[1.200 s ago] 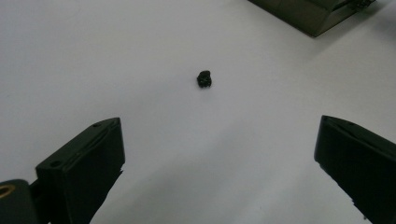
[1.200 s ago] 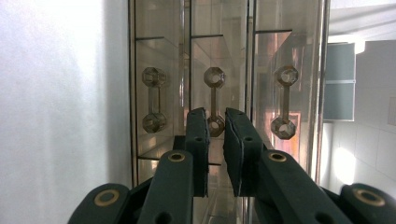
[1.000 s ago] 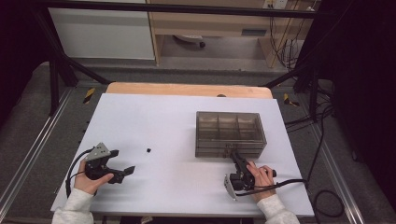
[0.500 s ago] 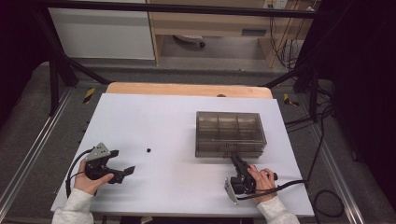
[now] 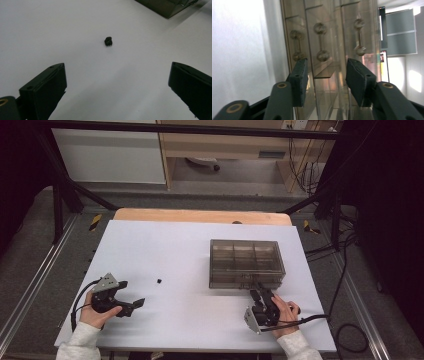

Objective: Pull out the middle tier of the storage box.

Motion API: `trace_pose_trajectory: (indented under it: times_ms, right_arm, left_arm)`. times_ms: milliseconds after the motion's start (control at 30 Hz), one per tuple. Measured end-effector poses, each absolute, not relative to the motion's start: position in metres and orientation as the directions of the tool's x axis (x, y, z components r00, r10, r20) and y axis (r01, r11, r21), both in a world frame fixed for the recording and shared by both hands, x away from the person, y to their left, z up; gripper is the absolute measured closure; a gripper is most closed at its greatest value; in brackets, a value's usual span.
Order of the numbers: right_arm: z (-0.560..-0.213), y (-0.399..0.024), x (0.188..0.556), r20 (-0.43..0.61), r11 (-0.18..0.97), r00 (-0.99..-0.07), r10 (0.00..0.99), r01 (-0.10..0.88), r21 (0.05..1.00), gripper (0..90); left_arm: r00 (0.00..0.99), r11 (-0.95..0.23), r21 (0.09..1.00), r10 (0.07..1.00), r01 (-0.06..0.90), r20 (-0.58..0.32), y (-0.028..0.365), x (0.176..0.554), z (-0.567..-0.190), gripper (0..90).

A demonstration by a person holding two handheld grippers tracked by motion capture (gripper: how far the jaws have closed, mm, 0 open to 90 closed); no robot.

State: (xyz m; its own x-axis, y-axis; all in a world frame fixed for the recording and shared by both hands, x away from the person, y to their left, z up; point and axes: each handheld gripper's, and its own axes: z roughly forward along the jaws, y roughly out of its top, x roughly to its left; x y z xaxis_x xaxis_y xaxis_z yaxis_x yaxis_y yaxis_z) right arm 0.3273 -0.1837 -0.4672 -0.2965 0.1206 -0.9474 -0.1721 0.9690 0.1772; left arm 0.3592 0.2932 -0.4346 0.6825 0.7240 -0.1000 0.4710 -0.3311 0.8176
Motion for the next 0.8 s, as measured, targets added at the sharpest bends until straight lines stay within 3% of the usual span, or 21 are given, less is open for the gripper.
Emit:
trace_pose_trajectory:
  times_ms: [233,800]
  right_arm:
    - [-0.472,-0.185,0.337,-0.938,0.975,-0.323,0.123,-0.138,0.175,44.4]
    - [-0.467,-0.187,0.339,-0.95,0.978,-0.304,0.079,-0.16,0.133,60.1]
  left_arm:
    - [0.683,-0.333,0.817,0.724,0.471,-0.099,0.293,0.359,-0.435,1.1]
    - [0.683,-0.332,0.818,0.724,0.47,-0.099,0.293,0.359,-0.435,1.1]
